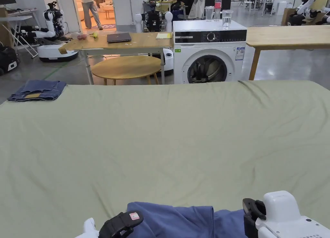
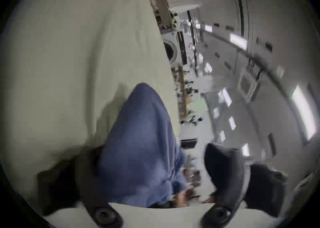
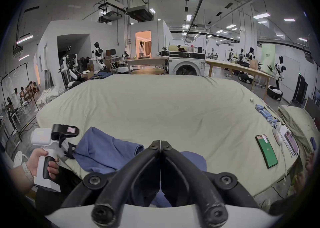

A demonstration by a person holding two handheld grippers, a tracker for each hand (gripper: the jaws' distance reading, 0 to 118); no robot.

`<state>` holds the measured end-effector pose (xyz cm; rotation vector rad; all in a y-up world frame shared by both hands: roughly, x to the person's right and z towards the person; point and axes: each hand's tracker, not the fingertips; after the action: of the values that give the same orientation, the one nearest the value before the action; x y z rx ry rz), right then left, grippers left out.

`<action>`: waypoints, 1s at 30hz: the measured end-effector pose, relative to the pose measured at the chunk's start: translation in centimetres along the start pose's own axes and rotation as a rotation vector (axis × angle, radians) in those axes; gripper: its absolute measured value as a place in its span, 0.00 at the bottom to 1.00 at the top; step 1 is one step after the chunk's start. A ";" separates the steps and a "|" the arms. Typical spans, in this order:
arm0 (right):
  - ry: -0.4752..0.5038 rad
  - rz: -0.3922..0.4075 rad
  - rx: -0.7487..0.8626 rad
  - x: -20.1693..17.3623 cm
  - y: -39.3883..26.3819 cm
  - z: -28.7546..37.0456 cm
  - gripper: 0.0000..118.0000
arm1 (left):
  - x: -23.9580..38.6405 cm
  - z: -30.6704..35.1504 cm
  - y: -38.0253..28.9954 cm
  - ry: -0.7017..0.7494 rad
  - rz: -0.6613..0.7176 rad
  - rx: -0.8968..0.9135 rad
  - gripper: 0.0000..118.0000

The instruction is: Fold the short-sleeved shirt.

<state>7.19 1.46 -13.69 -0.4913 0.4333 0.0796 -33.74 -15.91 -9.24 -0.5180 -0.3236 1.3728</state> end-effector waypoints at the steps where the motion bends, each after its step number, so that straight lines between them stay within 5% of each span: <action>1: -0.004 -0.001 0.000 0.2 0.0 0.1 0.00 | -0.1 -0.7 -0.5 -0.020 0.072 0.016 0.58; 3: -0.011 0.001 -0.001 0.4 0.0 0.2 0.00 | -1.0 -1.8 -1.2 0.080 0.124 0.082 0.11; 12: -0.043 0.000 -0.006 1.4 0.1 0.2 0.00 | 5.3 3.3 0.2 0.208 -0.034 0.407 0.09; 17: -0.027 -0.006 -0.002 0.5 0.1 -0.3 0.00 | 8.5 7.7 3.6 0.471 -0.350 0.503 0.09; 22: 0.004 0.004 -0.016 -0.6 -0.6 -0.6 0.00 | 14.0 2.5 -1.3 0.690 -0.797 0.421 0.09; 30: 0.008 -0.013 0.001 0.1 -1.3 0.8 0.00 | 15.4 -11.9 -13.0 0.716 -1.245 0.087 0.09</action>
<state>7.77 0.70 -12.53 -0.4941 0.4378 0.0646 -14.01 -4.13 -13.65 -0.5440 0.0399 -0.0382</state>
